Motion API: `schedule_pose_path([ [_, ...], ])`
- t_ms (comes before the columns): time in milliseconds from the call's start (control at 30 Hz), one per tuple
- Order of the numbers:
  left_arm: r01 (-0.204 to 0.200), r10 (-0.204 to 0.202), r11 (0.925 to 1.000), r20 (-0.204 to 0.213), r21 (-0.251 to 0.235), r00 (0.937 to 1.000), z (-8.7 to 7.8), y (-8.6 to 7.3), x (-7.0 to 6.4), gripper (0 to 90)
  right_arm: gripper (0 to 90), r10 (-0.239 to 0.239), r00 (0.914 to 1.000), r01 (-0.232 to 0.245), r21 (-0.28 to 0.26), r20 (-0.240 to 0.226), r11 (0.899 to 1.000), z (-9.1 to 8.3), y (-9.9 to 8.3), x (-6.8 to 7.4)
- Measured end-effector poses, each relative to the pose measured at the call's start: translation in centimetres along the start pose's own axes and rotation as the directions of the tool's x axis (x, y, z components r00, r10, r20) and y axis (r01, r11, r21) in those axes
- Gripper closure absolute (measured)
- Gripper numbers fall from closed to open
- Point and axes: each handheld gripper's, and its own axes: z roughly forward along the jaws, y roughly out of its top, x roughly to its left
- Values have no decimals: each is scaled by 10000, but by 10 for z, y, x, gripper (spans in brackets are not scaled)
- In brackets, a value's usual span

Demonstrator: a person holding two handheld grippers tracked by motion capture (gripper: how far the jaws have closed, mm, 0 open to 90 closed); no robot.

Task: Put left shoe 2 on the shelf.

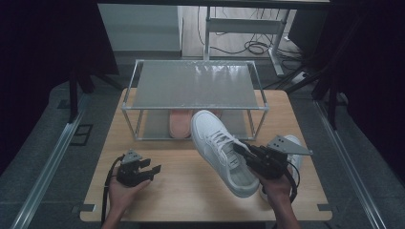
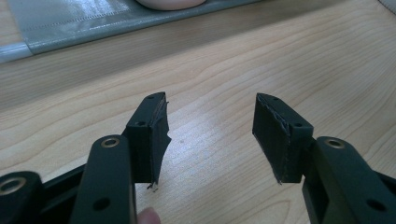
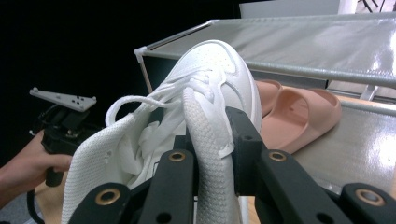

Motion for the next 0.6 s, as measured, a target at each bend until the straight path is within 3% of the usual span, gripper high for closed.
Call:
schedule_pose_path([
  [600,43,-43,10000,63,29,10000,2,-1,-1,458,814,25,10000,-29,-599,-69,9982,9,30,-4],
])
